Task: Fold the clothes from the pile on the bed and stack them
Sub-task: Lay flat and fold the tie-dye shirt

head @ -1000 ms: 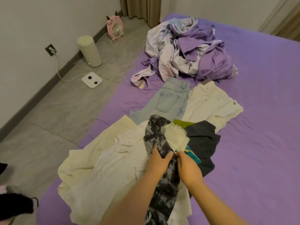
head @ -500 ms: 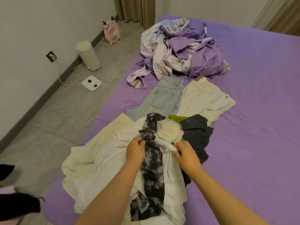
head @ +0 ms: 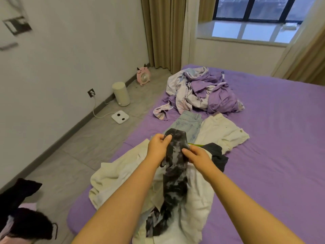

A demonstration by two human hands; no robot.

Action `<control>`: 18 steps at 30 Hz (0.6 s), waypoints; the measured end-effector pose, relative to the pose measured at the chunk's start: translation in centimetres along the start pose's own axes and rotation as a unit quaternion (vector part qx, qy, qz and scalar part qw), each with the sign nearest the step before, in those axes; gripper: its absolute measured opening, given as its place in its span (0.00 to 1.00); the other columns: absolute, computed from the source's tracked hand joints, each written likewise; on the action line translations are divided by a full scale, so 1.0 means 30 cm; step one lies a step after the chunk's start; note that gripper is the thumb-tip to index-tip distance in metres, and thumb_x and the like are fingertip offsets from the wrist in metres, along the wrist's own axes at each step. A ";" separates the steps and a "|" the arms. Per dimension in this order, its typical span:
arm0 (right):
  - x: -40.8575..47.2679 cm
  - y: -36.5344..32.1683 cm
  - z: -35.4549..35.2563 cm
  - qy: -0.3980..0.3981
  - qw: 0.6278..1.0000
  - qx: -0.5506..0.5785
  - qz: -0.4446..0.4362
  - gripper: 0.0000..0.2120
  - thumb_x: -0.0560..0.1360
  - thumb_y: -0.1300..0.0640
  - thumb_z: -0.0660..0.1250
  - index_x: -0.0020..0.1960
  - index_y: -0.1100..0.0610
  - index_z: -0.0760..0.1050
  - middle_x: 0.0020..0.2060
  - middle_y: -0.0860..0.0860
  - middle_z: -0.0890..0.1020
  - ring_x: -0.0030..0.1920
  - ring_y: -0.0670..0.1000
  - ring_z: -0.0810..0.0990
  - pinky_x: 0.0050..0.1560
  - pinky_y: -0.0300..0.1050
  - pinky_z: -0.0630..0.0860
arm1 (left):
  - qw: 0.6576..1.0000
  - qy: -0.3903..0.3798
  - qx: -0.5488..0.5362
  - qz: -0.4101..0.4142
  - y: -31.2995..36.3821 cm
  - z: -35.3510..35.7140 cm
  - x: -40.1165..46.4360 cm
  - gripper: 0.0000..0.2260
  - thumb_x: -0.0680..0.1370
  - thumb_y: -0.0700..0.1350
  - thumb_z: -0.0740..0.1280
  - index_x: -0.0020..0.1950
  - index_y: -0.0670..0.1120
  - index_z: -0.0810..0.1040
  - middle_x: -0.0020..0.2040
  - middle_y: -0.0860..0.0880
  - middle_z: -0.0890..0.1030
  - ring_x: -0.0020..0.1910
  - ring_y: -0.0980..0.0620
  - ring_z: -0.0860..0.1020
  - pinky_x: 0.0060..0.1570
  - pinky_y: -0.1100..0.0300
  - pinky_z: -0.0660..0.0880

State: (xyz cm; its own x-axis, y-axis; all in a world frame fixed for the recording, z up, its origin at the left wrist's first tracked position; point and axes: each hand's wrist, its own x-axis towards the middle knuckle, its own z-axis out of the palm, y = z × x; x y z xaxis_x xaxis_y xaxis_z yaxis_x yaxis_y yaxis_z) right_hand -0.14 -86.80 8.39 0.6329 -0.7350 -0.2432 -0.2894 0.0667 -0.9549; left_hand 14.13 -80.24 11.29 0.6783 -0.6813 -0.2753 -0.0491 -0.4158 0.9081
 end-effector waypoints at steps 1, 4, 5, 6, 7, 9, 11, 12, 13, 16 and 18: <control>-0.015 -0.039 -0.025 0.009 0.999 0.041 0.007 0.10 0.79 0.53 0.63 0.46 0.59 0.77 0.44 0.57 0.82 0.46 0.55 0.81 0.51 0.53 0.79 | 1.000 0.000 -0.020 0.003 0.036 -0.006 -0.027 0.11 0.79 0.50 0.65 0.50 0.41 0.74 0.49 0.38 0.79 0.49 0.40 0.79 0.47 0.44 0.79; -0.059 -0.151 -0.104 0.023 0.993 0.114 0.005 0.10 0.80 0.53 0.61 0.48 0.57 0.77 0.49 0.56 0.82 0.48 0.53 0.81 0.45 0.47 0.77 | 0.997 -0.001 -0.058 0.043 0.137 -0.008 -0.113 0.10 0.79 0.48 0.66 0.47 0.42 0.73 0.49 0.35 0.77 0.48 0.40 0.79 0.43 0.48 0.81; -0.078 -0.188 -0.127 0.023 0.992 0.122 -0.004 0.10 0.81 0.52 0.60 0.50 0.56 0.77 0.50 0.56 0.82 0.48 0.53 0.81 0.45 0.46 0.76 | 0.996 -0.001 -0.070 0.059 0.173 -0.005 -0.145 0.10 0.79 0.48 0.66 0.45 0.42 0.72 0.46 0.36 0.76 0.46 0.40 0.78 0.45 0.46 0.80; -0.097 -0.221 -0.149 0.022 0.991 0.129 -0.013 0.10 0.81 0.52 0.60 0.51 0.56 0.77 0.51 0.57 0.82 0.49 0.53 0.81 0.45 0.47 0.76 | 0.994 0.000 -0.081 0.074 0.211 -0.003 -0.178 0.10 0.79 0.47 0.66 0.43 0.43 0.71 0.43 0.37 0.74 0.44 0.42 0.77 0.46 0.44 0.79; -0.120 -0.257 -0.172 0.024 0.990 0.138 -0.024 0.10 0.81 0.53 0.59 0.51 0.56 0.77 0.51 0.57 0.82 0.50 0.54 0.81 0.45 0.48 0.76 | 0.992 0.001 -0.091 0.090 0.252 0.000 -0.211 0.11 0.79 0.47 0.67 0.41 0.43 0.71 0.42 0.39 0.73 0.42 0.44 0.75 0.47 0.43 0.78; -0.172 -0.325 -0.216 0.026 0.985 0.162 -0.053 0.10 0.81 0.53 0.59 0.51 0.56 0.77 0.52 0.57 0.82 0.52 0.56 0.81 0.49 0.51 0.77 | 0.987 0.004 -0.108 0.117 0.332 0.006 -0.273 0.11 0.78 0.46 0.67 0.41 0.42 0.71 0.39 0.41 0.73 0.41 0.46 0.75 0.46 0.43 0.78; -0.229 -0.394 -0.263 -0.003 0.982 0.157 -0.100 0.11 0.79 0.50 0.64 0.57 0.54 0.76 0.55 0.54 0.82 0.55 0.53 0.81 0.52 0.49 0.78 | 0.982 0.003 -0.126 0.138 0.411 0.013 -0.328 0.08 0.77 0.45 0.69 0.42 0.42 0.74 0.38 0.45 0.76 0.41 0.46 0.77 0.44 0.49 0.78; -0.259 -0.429 -0.285 -0.031 0.981 0.144 -0.123 0.15 0.76 0.49 0.67 0.61 0.52 0.75 0.56 0.51 0.82 0.56 0.51 0.81 0.52 0.47 0.78 | 0.980 -0.001 -0.132 0.149 0.448 0.016 -0.353 0.08 0.77 0.44 0.70 0.43 0.42 0.75 0.38 0.45 0.77 0.41 0.46 0.77 0.43 0.51 0.78; -0.288 -0.465 -0.303 -0.058 0.981 0.120 -0.141 0.19 0.74 0.49 0.70 0.64 0.50 0.73 0.56 0.49 0.82 0.56 0.49 0.81 0.53 0.45 0.79 | 0.978 -0.007 -0.135 0.162 0.484 0.021 -0.379 0.07 0.76 0.44 0.70 0.43 0.42 0.76 0.38 0.45 0.78 0.40 0.47 0.77 0.43 0.53 0.78; -0.355 -0.549 -0.345 -0.078 0.979 0.065 -0.177 0.22 0.72 0.52 0.72 0.65 0.49 0.73 0.55 0.47 0.83 0.55 0.47 0.82 0.52 0.41 0.79 | 0.970 -0.020 -0.129 0.204 0.583 0.044 -0.449 0.07 0.76 0.44 0.71 0.47 0.40 0.79 0.39 0.46 0.81 0.38 0.51 0.79 0.41 0.59 0.79; -0.394 -0.588 -0.378 -0.039 0.977 0.100 -0.187 0.14 0.75 0.53 0.69 0.61 0.50 0.76 0.53 0.50 0.84 0.52 0.48 0.83 0.48 0.40 0.80 | 0.965 -0.020 -0.110 0.236 0.627 0.055 -0.488 0.07 0.75 0.45 0.71 0.46 0.41 0.81 0.38 0.49 0.81 0.37 0.56 0.79 0.38 0.66 0.78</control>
State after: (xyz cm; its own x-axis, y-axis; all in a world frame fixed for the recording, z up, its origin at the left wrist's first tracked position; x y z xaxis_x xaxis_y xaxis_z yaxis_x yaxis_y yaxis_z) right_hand -10.68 -86.94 30.04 0.7221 -0.6807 0.1236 0.1126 -0.0606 -0.9918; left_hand 2.06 -79.08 31.88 0.5898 -0.7879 0.1771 -0.1852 0.0814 0.9793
